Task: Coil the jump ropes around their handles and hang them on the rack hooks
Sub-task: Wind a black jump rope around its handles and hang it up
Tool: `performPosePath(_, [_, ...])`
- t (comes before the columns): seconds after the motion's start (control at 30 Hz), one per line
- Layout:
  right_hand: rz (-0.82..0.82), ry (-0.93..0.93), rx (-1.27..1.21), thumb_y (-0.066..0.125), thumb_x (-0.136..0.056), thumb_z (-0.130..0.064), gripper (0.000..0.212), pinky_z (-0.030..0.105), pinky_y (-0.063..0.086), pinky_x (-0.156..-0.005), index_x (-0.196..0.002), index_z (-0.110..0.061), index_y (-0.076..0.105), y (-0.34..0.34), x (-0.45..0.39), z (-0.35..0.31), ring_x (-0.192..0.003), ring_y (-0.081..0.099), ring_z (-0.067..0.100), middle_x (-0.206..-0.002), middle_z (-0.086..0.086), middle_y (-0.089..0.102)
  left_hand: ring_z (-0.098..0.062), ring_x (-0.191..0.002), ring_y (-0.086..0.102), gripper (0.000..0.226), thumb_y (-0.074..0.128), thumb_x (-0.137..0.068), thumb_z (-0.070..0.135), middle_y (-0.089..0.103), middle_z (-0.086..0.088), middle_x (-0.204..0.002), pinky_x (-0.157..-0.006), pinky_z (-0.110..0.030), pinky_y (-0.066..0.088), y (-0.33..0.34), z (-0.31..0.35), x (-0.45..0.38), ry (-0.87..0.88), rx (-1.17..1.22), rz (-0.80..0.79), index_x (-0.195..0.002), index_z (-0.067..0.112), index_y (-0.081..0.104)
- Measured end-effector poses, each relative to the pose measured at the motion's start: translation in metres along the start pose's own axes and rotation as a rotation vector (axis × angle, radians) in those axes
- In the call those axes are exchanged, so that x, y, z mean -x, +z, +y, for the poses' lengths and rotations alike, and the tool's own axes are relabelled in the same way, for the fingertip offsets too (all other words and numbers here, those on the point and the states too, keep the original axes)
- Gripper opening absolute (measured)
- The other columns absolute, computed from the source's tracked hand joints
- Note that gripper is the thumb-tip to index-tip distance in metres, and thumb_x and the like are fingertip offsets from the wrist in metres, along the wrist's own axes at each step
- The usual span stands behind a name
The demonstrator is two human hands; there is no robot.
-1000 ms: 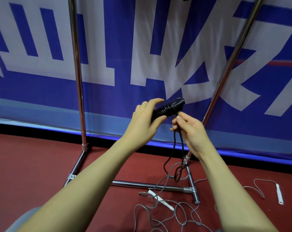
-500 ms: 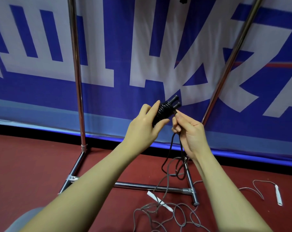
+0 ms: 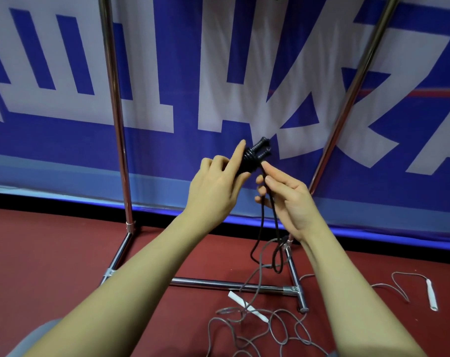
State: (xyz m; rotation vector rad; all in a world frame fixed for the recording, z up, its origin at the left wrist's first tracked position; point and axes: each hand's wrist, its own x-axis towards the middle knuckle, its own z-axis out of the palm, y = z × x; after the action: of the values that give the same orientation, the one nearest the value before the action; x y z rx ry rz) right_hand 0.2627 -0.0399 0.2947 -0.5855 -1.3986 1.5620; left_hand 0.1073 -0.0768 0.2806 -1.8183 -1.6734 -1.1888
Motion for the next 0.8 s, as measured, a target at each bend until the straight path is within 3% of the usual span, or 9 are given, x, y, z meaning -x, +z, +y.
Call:
performPosePath(0.13, [0.003,0.049,-0.091,0.043,-0.094,0.006,0.033,0.032,0.057,-0.075,-0.111,-0.014,0.062,0.0,-0.003,0.0,-0.064,0.057,0.007,-0.075,-0.003,0.067,-0.027,-0.08,0.047,0.049,0.033,-0.097,0.036,0.045,-0.006,-0.097,-0.056,-0.036,0.046,-0.005,0.003,0.004,-0.013,0.134,-0.088,-0.141,0.052,0.019])
performPosePath(0.3, [-0.024,0.019,0.084,0.048,-0.096,0.0,0.02,0.026,0.053,-0.071,-0.108,-0.005,0.064,-0.006,-0.006,0.002,-0.063,0.056,0.008,-0.072,-0.004,0.064,-0.023,-0.071,0.042,0.047,0.029,-0.094,0.042,0.041,-0.005,-0.093,-0.053,-0.032,0.039,-0.003,0.0,0.003,-0.003,0.161,-0.09,-0.14,0.051,0.021])
performPosePath(0.4, [-0.044,0.019,0.262,0.05,-0.097,-0.008,0.018,0.028,0.053,-0.077,-0.088,-0.01,0.066,-0.01,-0.006,0.003,-0.067,0.058,0.01,-0.074,-0.003,0.062,-0.022,-0.067,0.04,0.048,0.029,-0.094,0.045,0.039,-0.004,-0.09,-0.053,-0.031,0.038,0.001,-0.003,0.004,-0.021,0.156,-0.076,-0.14,0.05,0.02])
performPosePath(0.47, [-0.063,0.03,0.248,0.05,-0.097,-0.011,0.019,0.034,0.055,-0.084,-0.085,-0.01,0.064,-0.009,-0.005,0.004,-0.07,0.062,0.013,-0.074,-0.001,0.064,-0.024,-0.065,0.043,0.05,0.029,-0.093,0.048,0.04,-0.003,-0.088,-0.054,-0.034,0.043,0.002,-0.002,0.004,-0.064,0.205,-0.079,-0.142,0.049,0.019])
performPosePath(0.57, [-0.062,0.023,0.128,0.049,-0.097,-0.006,0.015,0.03,0.055,-0.07,-0.091,-0.006,0.062,-0.008,-0.006,0.003,-0.056,0.052,0.01,-0.064,-0.002,0.059,-0.023,-0.07,0.047,0.057,0.03,-0.091,0.053,0.045,-0.003,-0.088,-0.065,-0.037,0.048,0.004,-0.001,0.005,-0.161,0.307,-0.112,-0.146,0.048,0.018])
performPosePath(0.67, [-0.009,-0.014,0.108,0.048,-0.097,-0.003,0.019,0.022,0.041,-0.053,-0.11,-0.008,0.06,-0.011,-0.008,0.004,-0.049,0.037,0.007,-0.062,-0.002,0.048,-0.017,-0.078,0.051,0.05,0.043,-0.097,0.044,0.057,-0.01,-0.093,-0.078,-0.034,0.049,0.002,-0.001,0.005,-0.219,0.515,-0.165,-0.143,0.051,0.025])
performPosePath(0.73, [-0.02,-0.027,0.15,0.047,-0.098,-0.005,0.025,0.021,0.036,-0.053,-0.117,-0.013,0.061,-0.014,-0.008,0.006,-0.05,0.031,0.007,-0.062,-0.003,0.042,-0.011,-0.073,0.052,0.05,0.052,-0.098,0.032,0.059,-0.008,-0.095,-0.071,-0.027,0.048,-0.001,0.003,0.006,-0.292,0.772,-0.247,-0.138,0.055,0.033])
performPosePath(0.8, [-0.032,-0.034,0.152,0.048,-0.098,-0.006,0.027,0.021,0.035,-0.053,-0.118,-0.014,0.063,-0.014,-0.006,0.007,-0.051,0.029,0.008,-0.06,-0.005,0.038,-0.001,-0.065,0.049,0.063,0.066,-0.091,0.025,0.06,0.006,-0.094,-0.065,-0.019,0.044,-0.004,0.005,0.006,-0.325,0.887,-0.291,-0.138,0.054,0.036])
